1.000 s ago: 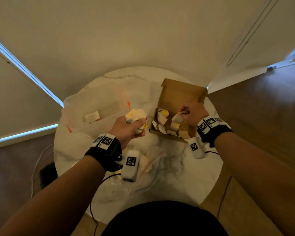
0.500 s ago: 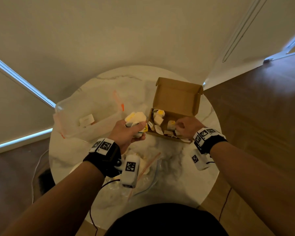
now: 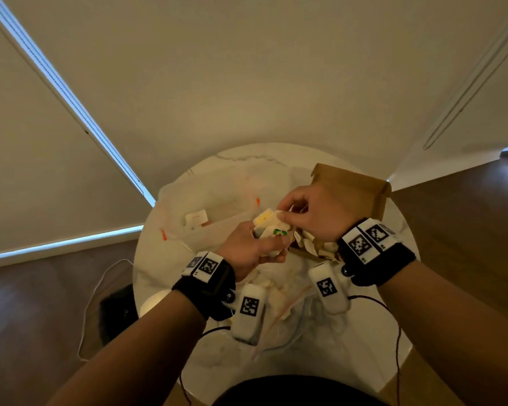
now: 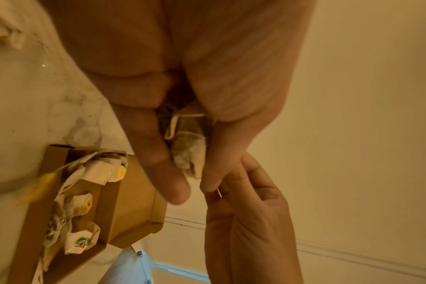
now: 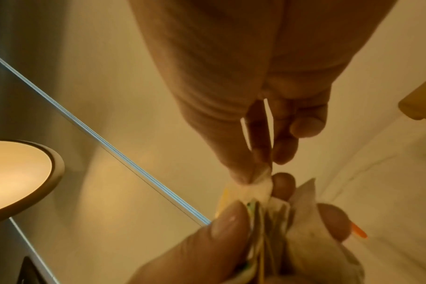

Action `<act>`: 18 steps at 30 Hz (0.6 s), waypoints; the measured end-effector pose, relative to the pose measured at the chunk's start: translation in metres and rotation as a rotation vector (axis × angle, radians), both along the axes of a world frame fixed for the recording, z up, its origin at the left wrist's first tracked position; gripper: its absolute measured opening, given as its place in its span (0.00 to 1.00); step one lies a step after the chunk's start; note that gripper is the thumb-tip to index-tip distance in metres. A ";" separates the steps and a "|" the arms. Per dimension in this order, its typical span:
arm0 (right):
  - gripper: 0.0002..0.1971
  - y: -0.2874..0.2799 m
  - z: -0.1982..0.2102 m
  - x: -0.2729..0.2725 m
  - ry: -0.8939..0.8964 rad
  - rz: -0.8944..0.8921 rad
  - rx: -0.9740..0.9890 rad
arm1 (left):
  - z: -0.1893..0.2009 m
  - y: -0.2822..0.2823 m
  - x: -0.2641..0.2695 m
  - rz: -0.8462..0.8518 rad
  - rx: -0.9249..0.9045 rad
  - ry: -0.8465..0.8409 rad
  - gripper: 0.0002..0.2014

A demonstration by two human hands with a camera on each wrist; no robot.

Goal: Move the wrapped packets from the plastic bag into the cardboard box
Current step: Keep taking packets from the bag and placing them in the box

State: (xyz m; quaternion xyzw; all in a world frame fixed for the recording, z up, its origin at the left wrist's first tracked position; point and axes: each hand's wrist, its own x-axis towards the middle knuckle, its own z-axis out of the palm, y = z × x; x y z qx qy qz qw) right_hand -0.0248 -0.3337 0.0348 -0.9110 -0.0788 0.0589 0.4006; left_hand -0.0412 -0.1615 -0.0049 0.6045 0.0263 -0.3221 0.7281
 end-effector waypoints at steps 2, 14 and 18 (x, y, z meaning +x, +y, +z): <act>0.03 0.003 -0.001 -0.001 -0.027 -0.029 0.035 | 0.000 0.005 -0.001 0.020 0.011 0.003 0.12; 0.04 0.004 0.013 -0.010 -0.004 -0.082 0.246 | 0.005 0.016 -0.006 0.039 0.001 -0.040 0.11; 0.01 -0.005 0.019 -0.007 -0.066 -0.200 0.319 | 0.007 0.017 -0.008 0.038 0.025 -0.063 0.08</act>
